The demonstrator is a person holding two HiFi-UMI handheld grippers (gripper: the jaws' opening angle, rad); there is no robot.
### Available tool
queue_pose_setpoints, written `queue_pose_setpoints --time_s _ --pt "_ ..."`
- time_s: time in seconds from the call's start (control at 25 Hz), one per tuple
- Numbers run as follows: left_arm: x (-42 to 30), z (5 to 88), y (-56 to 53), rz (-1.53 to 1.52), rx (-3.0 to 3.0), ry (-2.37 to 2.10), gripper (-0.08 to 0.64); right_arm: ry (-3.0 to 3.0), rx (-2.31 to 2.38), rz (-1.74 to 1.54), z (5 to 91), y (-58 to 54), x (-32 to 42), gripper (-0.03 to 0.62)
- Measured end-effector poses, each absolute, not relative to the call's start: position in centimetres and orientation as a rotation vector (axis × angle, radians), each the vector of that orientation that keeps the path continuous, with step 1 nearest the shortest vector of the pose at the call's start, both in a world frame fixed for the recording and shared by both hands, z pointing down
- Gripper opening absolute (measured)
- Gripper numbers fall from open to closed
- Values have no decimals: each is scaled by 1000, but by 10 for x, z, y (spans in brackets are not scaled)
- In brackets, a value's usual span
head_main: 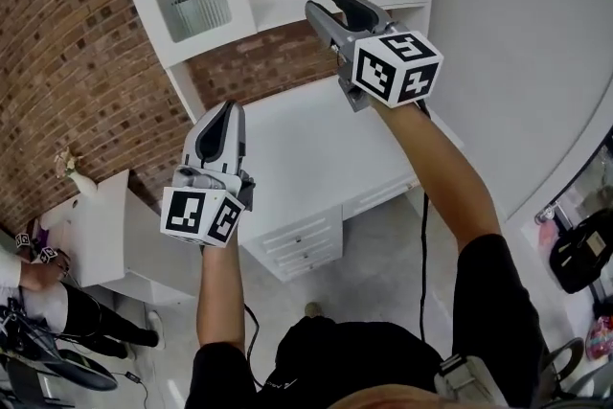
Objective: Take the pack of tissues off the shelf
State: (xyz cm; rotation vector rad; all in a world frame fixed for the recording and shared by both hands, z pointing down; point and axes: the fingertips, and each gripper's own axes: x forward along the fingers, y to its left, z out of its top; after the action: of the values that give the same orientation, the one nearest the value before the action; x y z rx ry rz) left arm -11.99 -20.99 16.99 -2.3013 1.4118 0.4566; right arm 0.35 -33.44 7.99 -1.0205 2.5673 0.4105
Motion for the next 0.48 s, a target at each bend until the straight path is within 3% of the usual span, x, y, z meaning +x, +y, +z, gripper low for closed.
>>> queue_pose_setpoints --time_s 0.48 --pt "-177 139 -400 511 -2320 1253 -2 2561 -1256 421 -5 -559 -49 312"
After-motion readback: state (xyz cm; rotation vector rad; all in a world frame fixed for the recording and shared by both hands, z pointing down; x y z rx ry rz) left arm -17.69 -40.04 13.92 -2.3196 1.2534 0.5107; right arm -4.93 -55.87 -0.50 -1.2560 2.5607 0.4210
